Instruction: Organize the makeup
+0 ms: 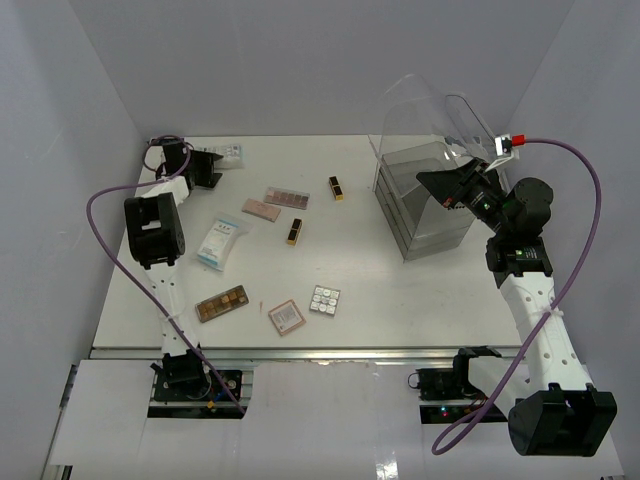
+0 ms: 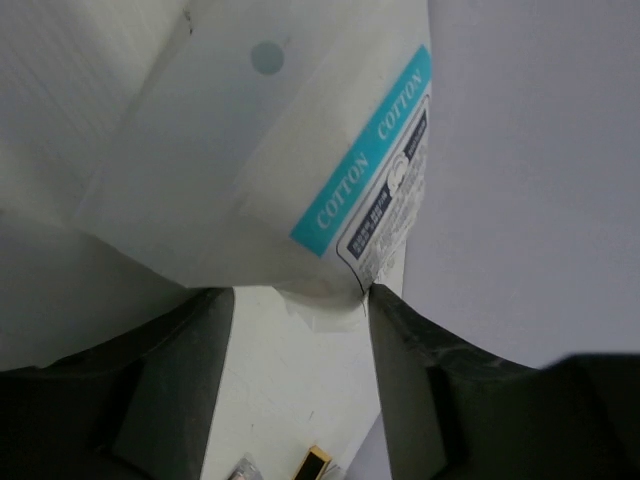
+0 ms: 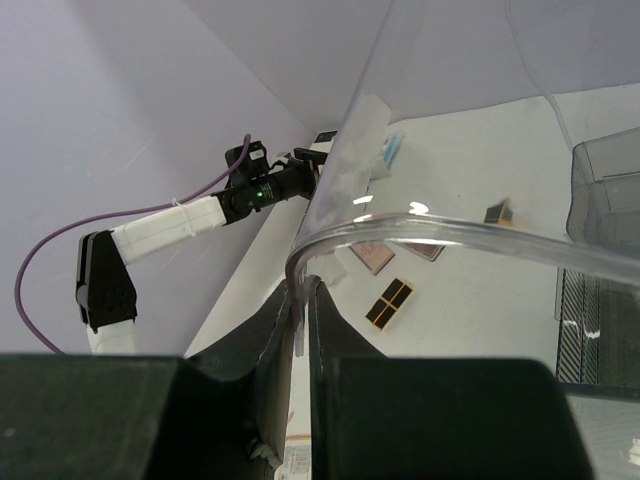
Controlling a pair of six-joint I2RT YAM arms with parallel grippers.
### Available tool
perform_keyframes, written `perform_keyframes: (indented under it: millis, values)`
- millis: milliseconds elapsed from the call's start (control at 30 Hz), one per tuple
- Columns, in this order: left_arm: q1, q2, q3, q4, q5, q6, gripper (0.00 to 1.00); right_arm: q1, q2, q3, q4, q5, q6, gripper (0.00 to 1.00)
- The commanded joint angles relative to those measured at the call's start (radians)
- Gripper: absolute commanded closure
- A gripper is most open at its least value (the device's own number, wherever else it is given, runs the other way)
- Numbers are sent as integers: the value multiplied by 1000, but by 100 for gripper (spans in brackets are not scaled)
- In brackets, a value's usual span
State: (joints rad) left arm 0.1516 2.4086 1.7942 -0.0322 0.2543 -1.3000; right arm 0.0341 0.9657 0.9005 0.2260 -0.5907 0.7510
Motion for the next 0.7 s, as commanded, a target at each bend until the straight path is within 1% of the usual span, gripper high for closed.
perform_keyframes:
  millis: [0, 167, 233, 267, 300, 400, 567, 667]
  values:
    - [2, 34, 71, -2, -16, -72, 36, -3, -14, 8, 58, -10, -15, 89]
    - [2, 65, 127, -13, -30, -79, 39, -3, -7, 9, 61, -11, -13, 88]
    - [3, 76, 142, -15, -26, -81, 43, -3, -6, 8, 61, -10, -13, 89]
    - [3, 83, 146, -11, -14, -83, 51, -4, -8, 7, 61, -8, -14, 89]
    - [2, 90, 148, -3, 5, -87, 62, -5, -10, 6, 62, -7, -15, 89]
    - [2, 88, 109, 57, 45, -90, 79, -5, -13, -7, 67, -4, -16, 89]
    - [5, 24, -15, 151, 88, -35, 99, -8, -24, -14, 66, -1, -16, 89]
    - [5, -34, -93, 214, 167, 8, 100, -11, -30, -14, 64, 3, -20, 89]
